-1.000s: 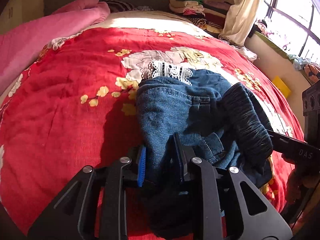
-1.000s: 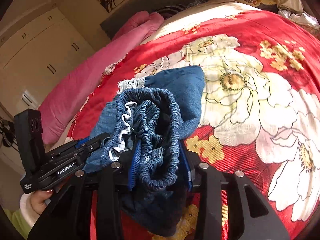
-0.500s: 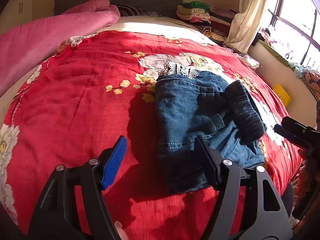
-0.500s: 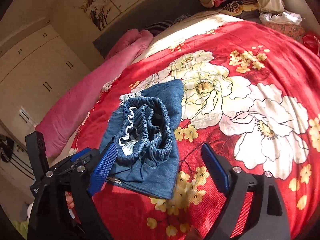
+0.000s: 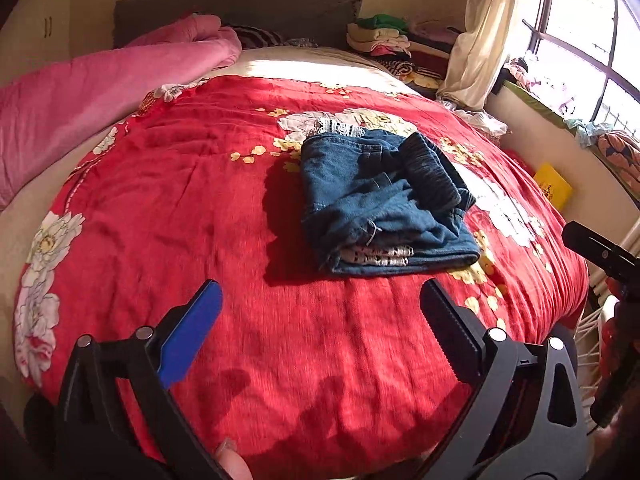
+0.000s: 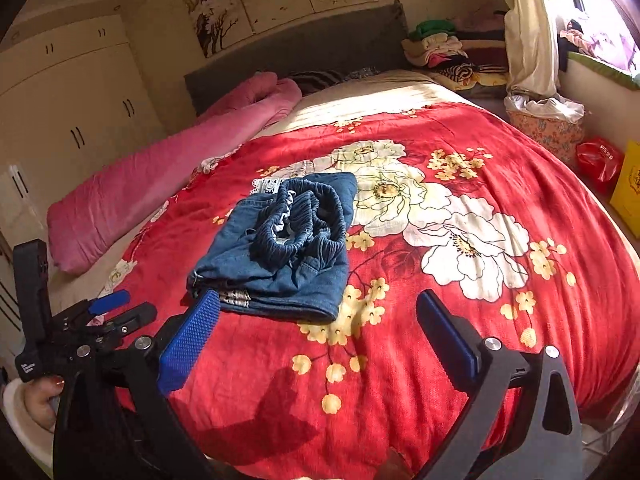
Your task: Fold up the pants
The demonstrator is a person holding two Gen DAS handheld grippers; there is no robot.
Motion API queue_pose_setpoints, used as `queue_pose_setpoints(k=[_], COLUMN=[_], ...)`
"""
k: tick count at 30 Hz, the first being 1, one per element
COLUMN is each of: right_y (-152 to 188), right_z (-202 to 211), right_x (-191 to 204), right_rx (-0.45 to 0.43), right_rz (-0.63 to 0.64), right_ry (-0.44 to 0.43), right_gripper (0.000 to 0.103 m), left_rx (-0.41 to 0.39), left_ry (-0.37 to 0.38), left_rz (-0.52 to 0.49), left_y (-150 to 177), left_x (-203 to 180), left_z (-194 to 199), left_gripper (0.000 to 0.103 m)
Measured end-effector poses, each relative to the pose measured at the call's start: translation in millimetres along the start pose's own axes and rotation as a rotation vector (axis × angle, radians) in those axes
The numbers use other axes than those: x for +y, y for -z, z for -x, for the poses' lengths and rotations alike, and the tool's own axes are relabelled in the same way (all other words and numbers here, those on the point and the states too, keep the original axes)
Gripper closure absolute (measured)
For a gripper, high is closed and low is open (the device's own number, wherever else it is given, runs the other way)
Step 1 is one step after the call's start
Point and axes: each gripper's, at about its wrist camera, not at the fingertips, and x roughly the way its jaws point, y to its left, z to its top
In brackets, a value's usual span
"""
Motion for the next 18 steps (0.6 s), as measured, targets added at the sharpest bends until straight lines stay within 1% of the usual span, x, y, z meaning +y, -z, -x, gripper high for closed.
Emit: queue_pose_setpoints(k=[2, 6, 9, 12, 15, 18], right_y=[6, 16, 22, 28, 36, 43], right_z=[3, 11, 18, 25, 28, 28], right_x=[1, 4, 6, 9, 8, 8], right_rx=[-0.001, -0.009, -0.01, -0.021, -0.011, 0.001], right_rz=[0.017, 0.039, 0.041, 0.05, 0.034, 0.033], right_ry=[0.019, 0.053, 0.049, 0.065, 0.047, 0.054], right_gripper=[0.005, 0.005, 0.005, 0.005, 0.005, 0.005], left_rx=[0.009, 0.009, 0.004, -0.002, -0.008, -0.001], left_ry=[0.008, -0.005, -0.016, -0.023, -0.031, -0.039], left_rz=[0.002, 0.018, 0.038, 0.05, 0.046, 0.038], left_y=[8, 22, 30, 37, 43, 49], left_x=[-2, -3, -2, -2, -4, -9], left_z=[5, 14, 22, 27, 31, 30], left_gripper=[0.01, 0.01, 0.01, 0.01, 0.01, 0.01])
